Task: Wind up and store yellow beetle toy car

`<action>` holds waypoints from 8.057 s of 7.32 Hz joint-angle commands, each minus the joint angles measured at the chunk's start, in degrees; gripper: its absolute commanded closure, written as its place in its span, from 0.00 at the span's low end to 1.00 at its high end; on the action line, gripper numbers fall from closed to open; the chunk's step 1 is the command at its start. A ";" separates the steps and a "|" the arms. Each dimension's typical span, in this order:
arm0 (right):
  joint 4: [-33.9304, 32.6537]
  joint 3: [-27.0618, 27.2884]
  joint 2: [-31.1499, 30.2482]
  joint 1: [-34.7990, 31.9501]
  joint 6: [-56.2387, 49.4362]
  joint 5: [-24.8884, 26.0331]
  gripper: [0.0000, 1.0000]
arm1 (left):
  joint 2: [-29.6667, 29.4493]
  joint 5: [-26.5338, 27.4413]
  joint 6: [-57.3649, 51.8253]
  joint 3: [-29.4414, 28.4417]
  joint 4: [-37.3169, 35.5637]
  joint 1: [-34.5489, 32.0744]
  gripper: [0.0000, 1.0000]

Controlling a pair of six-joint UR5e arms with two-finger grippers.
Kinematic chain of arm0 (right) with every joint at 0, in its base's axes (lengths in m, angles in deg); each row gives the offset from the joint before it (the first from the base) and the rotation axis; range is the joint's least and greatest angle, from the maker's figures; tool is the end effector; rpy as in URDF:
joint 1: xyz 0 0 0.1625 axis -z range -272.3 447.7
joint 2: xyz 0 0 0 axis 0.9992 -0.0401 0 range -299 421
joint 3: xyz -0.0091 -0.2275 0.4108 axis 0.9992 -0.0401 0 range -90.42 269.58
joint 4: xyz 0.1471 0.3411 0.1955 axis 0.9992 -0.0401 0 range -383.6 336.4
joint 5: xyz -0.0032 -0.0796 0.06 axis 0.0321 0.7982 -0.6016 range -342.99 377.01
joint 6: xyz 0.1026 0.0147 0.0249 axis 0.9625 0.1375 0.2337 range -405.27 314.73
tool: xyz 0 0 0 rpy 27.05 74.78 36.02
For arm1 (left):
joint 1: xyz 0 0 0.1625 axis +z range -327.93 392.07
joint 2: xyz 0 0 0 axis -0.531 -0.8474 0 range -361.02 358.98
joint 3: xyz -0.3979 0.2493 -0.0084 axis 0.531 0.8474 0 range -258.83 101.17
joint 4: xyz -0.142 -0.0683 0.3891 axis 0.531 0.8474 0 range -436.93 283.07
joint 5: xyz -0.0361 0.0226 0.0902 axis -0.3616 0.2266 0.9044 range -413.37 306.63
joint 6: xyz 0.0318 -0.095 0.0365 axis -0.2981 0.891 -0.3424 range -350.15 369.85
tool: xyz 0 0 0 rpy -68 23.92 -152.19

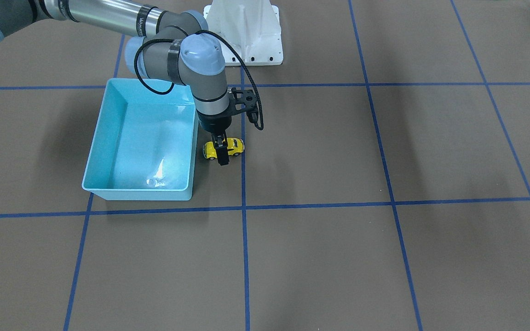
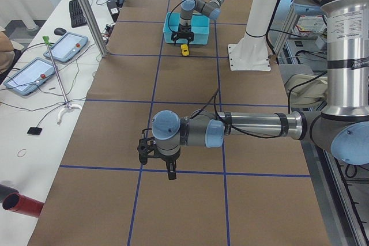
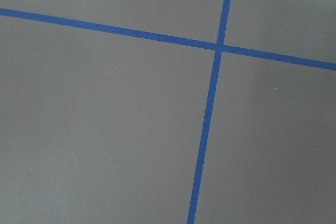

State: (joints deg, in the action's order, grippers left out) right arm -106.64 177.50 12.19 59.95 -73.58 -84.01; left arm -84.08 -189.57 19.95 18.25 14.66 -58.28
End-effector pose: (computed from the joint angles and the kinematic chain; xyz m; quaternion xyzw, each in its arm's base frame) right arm -0.6224 -0.4551 0.2657 0.3466 -0.1982 -0.6773 0.6179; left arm -0.0591 -0.4429 0.6985 -0.0196 0.3920 -0.0779 0.9164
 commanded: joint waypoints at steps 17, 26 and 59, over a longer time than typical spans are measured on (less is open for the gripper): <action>-15.05 13.09 8.19 -0.45 5.01 -1.72 1.00 | 0.00 -0.03 0.00 0.04 0.00 0.00 0.00; 7.54 12.21 -21.85 -9.79 -7.74 -11.21 1.00 | 0.00 -0.03 0.00 0.04 0.00 0.00 0.00; -5.72 6.47 -40.04 -57.77 35.61 -29.32 0.00 | -0.61 -0.03 0.09 0.65 0.00 0.00 0.00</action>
State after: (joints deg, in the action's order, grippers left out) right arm -112.37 184.01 -27.85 2.45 -37.98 -113.31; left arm -84.73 -189.60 20.03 18.84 14.72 -58.28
